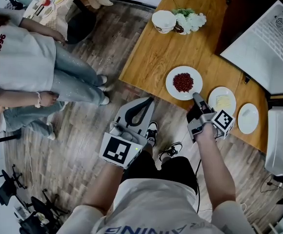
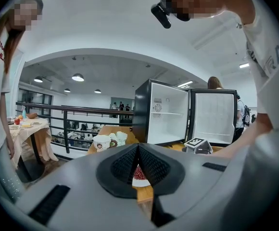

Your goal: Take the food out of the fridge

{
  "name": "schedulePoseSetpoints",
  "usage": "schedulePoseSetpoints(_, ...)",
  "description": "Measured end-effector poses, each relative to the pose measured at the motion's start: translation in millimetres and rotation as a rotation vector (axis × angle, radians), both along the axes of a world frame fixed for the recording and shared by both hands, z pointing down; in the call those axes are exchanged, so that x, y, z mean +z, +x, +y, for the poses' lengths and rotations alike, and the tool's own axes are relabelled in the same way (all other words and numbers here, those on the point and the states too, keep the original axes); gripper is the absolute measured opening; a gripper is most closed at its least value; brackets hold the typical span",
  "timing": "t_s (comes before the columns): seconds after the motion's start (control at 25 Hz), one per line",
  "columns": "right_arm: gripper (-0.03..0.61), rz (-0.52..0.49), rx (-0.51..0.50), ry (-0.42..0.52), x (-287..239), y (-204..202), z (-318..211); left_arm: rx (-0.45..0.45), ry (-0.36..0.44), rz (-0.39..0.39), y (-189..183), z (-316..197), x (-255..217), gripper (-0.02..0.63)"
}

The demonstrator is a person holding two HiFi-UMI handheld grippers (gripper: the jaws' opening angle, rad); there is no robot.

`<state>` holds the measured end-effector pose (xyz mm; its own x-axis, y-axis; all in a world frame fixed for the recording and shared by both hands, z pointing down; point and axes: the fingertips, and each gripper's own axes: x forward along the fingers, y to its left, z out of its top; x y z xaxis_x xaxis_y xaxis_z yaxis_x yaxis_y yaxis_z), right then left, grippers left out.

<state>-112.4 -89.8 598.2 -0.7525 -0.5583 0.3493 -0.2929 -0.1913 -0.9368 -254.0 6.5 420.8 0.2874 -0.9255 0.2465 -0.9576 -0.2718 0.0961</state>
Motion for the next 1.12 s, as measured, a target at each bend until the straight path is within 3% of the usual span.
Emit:
schedulePoseSetpoints(0.64, 0.026, 0.047, -0.009, -0.035, 24.8, 6.0, 11.6, 0.016, -0.012, -0.004, 2.0, -1.1, 6.7, 0.006)
schedulePoseSetpoints(0.88, 0.030, 0.126, -0.081, 0.031, 26.5, 4.5, 11.7, 0.022, -0.015, 0.006, 2.6, -2.9, 7.1, 0.006)
schedulePoseSetpoints(1.12, 0.111, 0.269, -0.233, 0.134, 29.4, -3.6, 17.0, 0.021, -0.017, 0.015, 0.7, -3.8, 8.4, 0.006)
